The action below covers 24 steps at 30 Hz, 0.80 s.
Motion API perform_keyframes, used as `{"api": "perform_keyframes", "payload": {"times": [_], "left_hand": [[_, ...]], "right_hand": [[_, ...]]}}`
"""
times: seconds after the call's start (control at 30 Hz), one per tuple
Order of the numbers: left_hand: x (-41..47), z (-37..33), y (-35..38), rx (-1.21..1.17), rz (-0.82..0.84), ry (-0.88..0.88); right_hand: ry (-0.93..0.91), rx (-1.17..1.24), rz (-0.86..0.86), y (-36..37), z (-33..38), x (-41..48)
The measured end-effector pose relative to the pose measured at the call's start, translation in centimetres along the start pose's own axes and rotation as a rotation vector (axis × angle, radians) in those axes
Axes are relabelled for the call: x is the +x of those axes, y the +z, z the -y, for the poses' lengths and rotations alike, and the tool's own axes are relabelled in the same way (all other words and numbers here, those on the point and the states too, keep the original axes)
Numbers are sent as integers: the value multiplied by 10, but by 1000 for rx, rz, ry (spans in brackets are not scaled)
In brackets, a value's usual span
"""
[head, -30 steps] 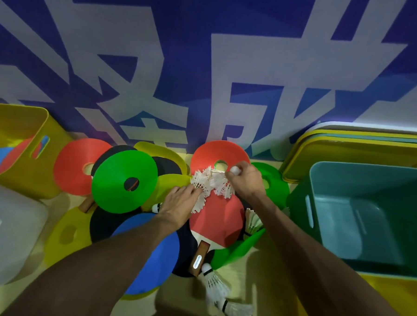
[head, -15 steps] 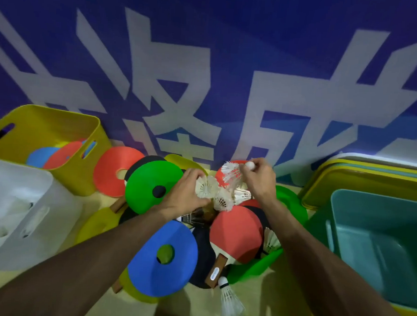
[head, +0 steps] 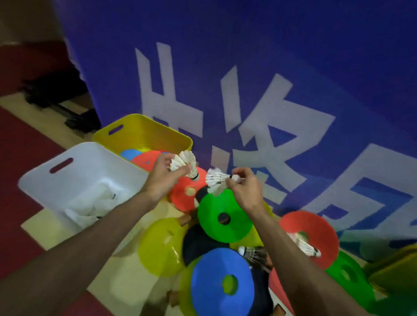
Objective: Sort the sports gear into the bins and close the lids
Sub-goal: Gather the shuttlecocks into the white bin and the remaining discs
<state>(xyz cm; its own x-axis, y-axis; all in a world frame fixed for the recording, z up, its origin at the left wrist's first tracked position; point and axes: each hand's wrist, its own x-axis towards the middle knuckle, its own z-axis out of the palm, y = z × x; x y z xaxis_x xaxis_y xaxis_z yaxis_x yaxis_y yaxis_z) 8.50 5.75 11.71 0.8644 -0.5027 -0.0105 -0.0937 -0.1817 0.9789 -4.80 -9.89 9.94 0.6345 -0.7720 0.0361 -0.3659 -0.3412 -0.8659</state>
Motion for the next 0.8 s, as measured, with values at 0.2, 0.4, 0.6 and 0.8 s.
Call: {"api": "perform_keyframes", "payload": {"times": [0.2,0.4,0.6,0.8], "left_hand": [[21,11,-113,13,-127,-58],[36,51,-193,65,-229,-181],[39,80,-218,51,-229,-318],[38,76,-189,98,-188,-273]], "right_hand": [[-100,24,170,117,65,0],[-94,-3,336,210,94,-6],[38,0,450,246,98,-11],[91,9,372,222,81,-3]]}}
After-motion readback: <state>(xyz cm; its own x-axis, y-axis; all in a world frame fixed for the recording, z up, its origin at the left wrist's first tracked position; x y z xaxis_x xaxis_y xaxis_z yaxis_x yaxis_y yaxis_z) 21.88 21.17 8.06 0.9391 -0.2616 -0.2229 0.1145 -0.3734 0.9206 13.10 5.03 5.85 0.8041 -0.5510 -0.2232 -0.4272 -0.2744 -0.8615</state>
